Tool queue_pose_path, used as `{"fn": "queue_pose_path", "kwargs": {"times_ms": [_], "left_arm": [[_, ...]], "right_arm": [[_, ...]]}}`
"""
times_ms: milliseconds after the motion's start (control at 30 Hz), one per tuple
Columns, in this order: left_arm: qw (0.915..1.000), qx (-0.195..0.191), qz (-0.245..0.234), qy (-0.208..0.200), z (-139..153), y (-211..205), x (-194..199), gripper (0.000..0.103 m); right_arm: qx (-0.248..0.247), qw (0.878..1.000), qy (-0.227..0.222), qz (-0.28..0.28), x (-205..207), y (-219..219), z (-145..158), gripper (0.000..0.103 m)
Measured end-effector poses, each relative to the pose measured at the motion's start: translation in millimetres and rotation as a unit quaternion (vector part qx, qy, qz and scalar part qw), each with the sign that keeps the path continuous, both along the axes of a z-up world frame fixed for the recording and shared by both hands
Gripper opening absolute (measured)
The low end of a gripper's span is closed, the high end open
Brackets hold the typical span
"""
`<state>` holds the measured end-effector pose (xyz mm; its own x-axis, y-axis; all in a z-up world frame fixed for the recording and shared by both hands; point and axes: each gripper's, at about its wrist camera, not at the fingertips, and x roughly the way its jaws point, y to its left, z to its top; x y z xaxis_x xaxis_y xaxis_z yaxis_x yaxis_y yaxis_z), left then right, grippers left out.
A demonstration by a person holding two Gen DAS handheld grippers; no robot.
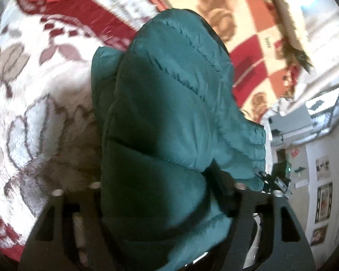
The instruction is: Fold large clothes
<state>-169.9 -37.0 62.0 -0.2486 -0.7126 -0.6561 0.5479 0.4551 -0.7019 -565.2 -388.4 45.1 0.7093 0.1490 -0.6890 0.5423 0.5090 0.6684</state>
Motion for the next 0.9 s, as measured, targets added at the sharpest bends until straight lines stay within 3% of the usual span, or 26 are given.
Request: {"fn": "queue_pose_path", "kwargs": {"times_ms": [67, 167, 300, 367, 500, 633, 733, 900], "left_arm": [[0.9999, 0.008, 0.007, 0.006, -5.5, 0.6, 2.6, 0.081], [0.9995, 0.021, 0.008, -0.020, 5.0, 5.9, 2.0, 0.081], [0.9917, 0.047, 0.029, -0.116, 42.9, 15.9, -4.6, 0.081], [0.9842, 0.043, 0.042, -0.166, 65.2, 21.9, -11.4, 0.081], [0.9694, 0.051, 0.054, -0.234, 84.1, 15.4, -35.4, 0.081], [0.9585, 0.061, 0.053, -0.273, 79.2, -7.2, -58.4, 0.081], [0.9591, 0.066, 0.049, -0.271, 64.7, -29.4, -64.7, 0.081], [0.9435, 0.107, 0.054, -0.309, 39.0, -59.1, -65.0, 0.082]], "right_arm": [[-0.004, 1.000, -0.002, -0.009, -2.0, -1.0, 2.7, 0.076], [-0.073, 0.997, 0.032, -0.016, -6.9, 4.5, 26.6, 0.078], [-0.159, 0.985, 0.057, -0.037, -10.7, 15.9, 67.6, 0.078], [-0.201, 0.976, 0.061, -0.049, -10.9, 24.6, 90.9, 0.078], [-0.217, 0.976, 0.014, -0.031, 0.1, 49.5, 113.9, 0.078], [-0.231, 0.973, 0.020, -0.001, 43.9, 72.2, 103.1, 0.078], [-0.245, 0.969, 0.033, 0.004, 74.0, 79.3, 85.3, 0.078], [-0.253, 0.966, 0.055, -0.013, 101.2, 71.1, 55.4, 0.078]]}}
